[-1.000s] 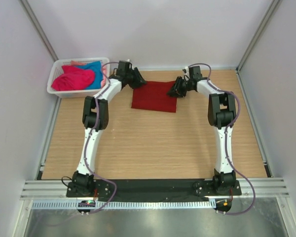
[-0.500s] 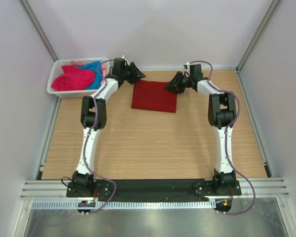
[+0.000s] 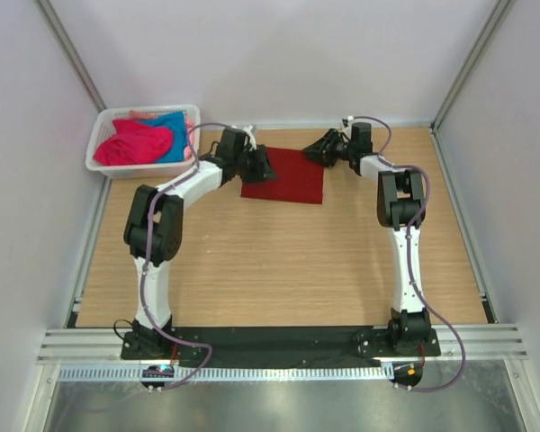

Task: Fold and stack the t-shirts
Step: Fold the tshirt, then neatly place the folded tshirt to the corner

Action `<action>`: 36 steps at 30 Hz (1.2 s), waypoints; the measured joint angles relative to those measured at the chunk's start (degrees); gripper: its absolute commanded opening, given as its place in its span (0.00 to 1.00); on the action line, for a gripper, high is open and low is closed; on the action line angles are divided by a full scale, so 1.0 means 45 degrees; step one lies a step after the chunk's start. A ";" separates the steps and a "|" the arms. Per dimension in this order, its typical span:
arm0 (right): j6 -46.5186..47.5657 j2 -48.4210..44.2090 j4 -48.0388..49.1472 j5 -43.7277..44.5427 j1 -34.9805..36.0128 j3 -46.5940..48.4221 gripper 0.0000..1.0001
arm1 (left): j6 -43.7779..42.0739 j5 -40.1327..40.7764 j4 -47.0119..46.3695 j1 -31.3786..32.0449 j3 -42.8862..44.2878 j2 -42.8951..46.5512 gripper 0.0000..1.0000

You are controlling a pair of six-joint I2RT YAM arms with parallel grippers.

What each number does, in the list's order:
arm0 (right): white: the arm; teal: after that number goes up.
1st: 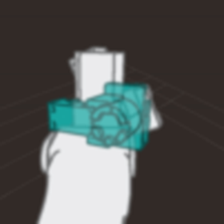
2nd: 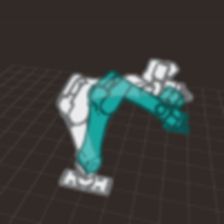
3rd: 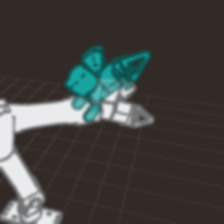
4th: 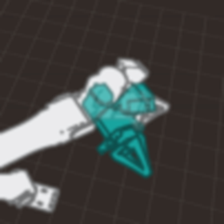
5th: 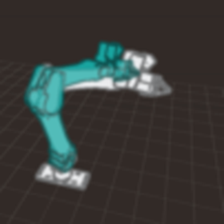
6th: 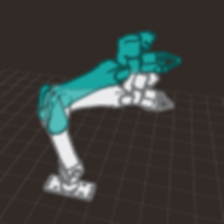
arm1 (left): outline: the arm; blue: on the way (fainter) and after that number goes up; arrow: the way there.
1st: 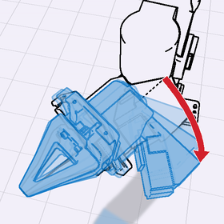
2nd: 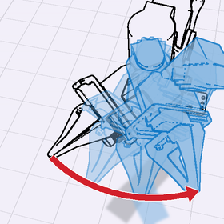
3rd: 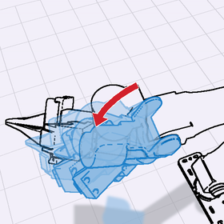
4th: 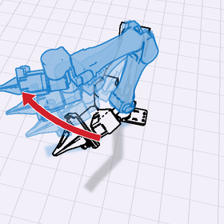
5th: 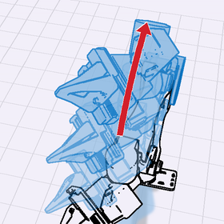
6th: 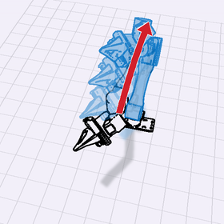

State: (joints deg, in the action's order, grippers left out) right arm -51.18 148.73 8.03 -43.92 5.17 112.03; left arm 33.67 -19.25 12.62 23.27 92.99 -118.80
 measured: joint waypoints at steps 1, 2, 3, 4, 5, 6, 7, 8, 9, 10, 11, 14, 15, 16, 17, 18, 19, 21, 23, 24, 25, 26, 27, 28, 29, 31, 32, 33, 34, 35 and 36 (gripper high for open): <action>-0.0267 0.0117 0.0423 -0.0121 -0.0068 0.0000 0.45 | -0.0141 0.0097 0.0019 0.0005 -0.0403 -0.0063 0.46; -0.0466 0.0223 0.0782 -0.0243 -0.0126 0.0005 0.45 | -0.0277 0.0291 0.0063 -0.0039 -0.0782 -0.0180 0.46; -0.0719 0.0355 0.1166 -0.0384 -0.0199 0.0044 0.46 | -0.0374 0.0452 0.0121 -0.0112 -0.1069 -0.0359 0.46; -0.0957 0.0486 0.1501 -0.0525 -0.0262 0.0087 0.47 | -0.0486 0.0602 0.0121 -0.0199 -0.1307 -0.0549 0.46; -0.1161 0.0593 0.1749 -0.0675 -0.0321 0.0160 0.47 | -0.0549 0.0690 0.0131 -0.0291 -0.1481 -0.0758 0.46; -0.1341 0.0699 0.1938 -0.0806 -0.0359 0.0257 0.49 | -0.0510 0.0471 0.0044 -0.0398 -0.1520 -0.0874 0.45; -0.1481 0.0767 0.2059 -0.0903 -0.0393 0.0325 0.49 | -0.0602 0.0549 0.0015 -0.0466 -0.1447 -0.0874 0.45; -0.1593 0.0797 0.2142 -0.0952 -0.0408 0.0374 0.50 | -0.0661 0.0651 0.0058 -0.0505 -0.1341 -0.0894 0.44; -0.1681 0.0806 0.2166 -0.0962 -0.0423 0.0418 0.52 | -0.0729 0.0729 0.0141 -0.0539 -0.1214 -0.0957 0.44; -0.1729 0.0806 0.2147 -0.0996 -0.0432 0.0442 0.52 | -0.0792 0.0758 0.0335 -0.0559 -0.1059 -0.1020 0.44; -0.1739 0.0806 0.2103 -0.1020 -0.0437 0.0481 0.53 | -0.0826 0.0758 0.0597 -0.0568 -0.0850 -0.1078 0.44; -0.1656 0.0617 0.1452 -0.0903 -0.0447 0.0559 0.56 | -0.0855 0.0874 0.1676 -0.0554 -0.0316 -0.1010 0.47; -0.1554 0.0442 0.1001 -0.0767 -0.0452 0.0559 0.59 | -0.0797 0.0937 0.2093 -0.0554 -0.0165 -0.0913 0.49; -0.1345 0.0219 0.0437 -0.0549 -0.0461 0.0559 0.59 | -0.0714 0.0957 0.2429 -0.0539 -0.0097 -0.0767 0.49; -0.1073 -0.0087 -0.0325 -0.0243 -0.0476 0.0549 0.60 | -0.0539 0.0967 0.2827 -0.0544 -0.0078 -0.0491 0.49; -0.0840 -0.0437 -0.1112 0.0044 -0.0500 0.0539 0.62 | -0.0374 0.0957 0.3240 -0.0544 -0.0078 -0.0126 0.49; -0.0578 -0.0753 -0.1773 0.0335 -0.0520 0.0539 0.64 | -0.0107 0.0933 0.3623 -0.0539 -0.0126 0.0359 0.49; 0.0131 -0.1753 -0.3361 0.1093 -0.0588 0.0355 0.68 | 0.0432 0.0801 0.4061 -0.0539 -0.0437 0.1559 0.50; 0.0937 -0.2914 -0.4755 0.1831 -0.0612 -0.0083 0.69 | 0.0947 0.0549 0.4318 -0.0539 -0.0967 0.3094 0.51; 0.1336 -0.3478 -0.5323 0.2181 -0.0622 -0.0335 0.71 | 0.1180 0.0389 0.4386 -0.0534 -0.1248 0.3857 0.51; 0.1651 -0.3871 -0.5761 0.2429 -0.0651 -0.0500 0.72 | 0.1394 0.0189 0.4415 -0.0529 -0.1525 0.4575 0.52; 0.2021 -0.4284 -0.6280 0.2730 -0.0670 -0.0675 0.72 | 0.1501 -0.0053 0.4464 -0.0529 -0.1783 0.5173 0.52; 0.2419 -0.4609 -0.6742 0.3050 -0.0675 -0.0806 0.72 | 0.1574 -0.0277 0.4522 -0.0529 -0.2001 0.5654 0.51; 0.2769 -0.4818 -0.7155 0.3332 -0.0665 -0.0918 0.72 | 0.1637 -0.0447 0.4561 -0.0529 -0.2176 0.5950 0.51; 0.3109 -0.4901 -0.7543 0.3580 -0.0636 -0.0986 0.72 | 0.1715 -0.0719 0.4624 -0.0520 -0.2458 0.6275 0.52; 0.3774 -0.4833 -0.8204 0.4070 -0.0505 -0.1064 0.71 | 0.1758 -0.1137 0.4755 -0.0520 -0.3036 0.6586 0.52; 0.4041 -0.4711 -0.8510 0.4255 -0.0413 -0.1064 0.71 | 0.1758 -0.1263 0.4847 -0.0520 -0.3279 0.6674 0.52; 0.4318 -0.4537 -0.8801 0.4415 -0.0277 -0.1035 0.70 | 0.1763 -0.1375 0.4964 -0.0515 -0.3589 0.6756 0.52; 0.4561 -0.4303 -0.9131 0.4561 -0.0092 -0.0913 0.70 | 0.1758 -0.1457 0.5115 -0.0520 -0.3871 0.6834 0.51; 0.4775 -0.4017 -0.9437 0.4702 0.0121 -0.0714 0.69 | 0.1758 -0.1511 0.5270 -0.0520 -0.4124 0.6921 0.51; 0.4949 -0.3774 -0.9646 0.4877 0.0316 -0.0539 0.69 | 0.1758 -0.1549 0.5459 -0.0520 -0.4333 0.6999 0.52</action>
State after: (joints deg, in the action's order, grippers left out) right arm -28.91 131.74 -35.38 -21.98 6.59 109.60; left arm 41.58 -26.22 37.19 20.93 73.49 -87.31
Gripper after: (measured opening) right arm 0.697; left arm 0.515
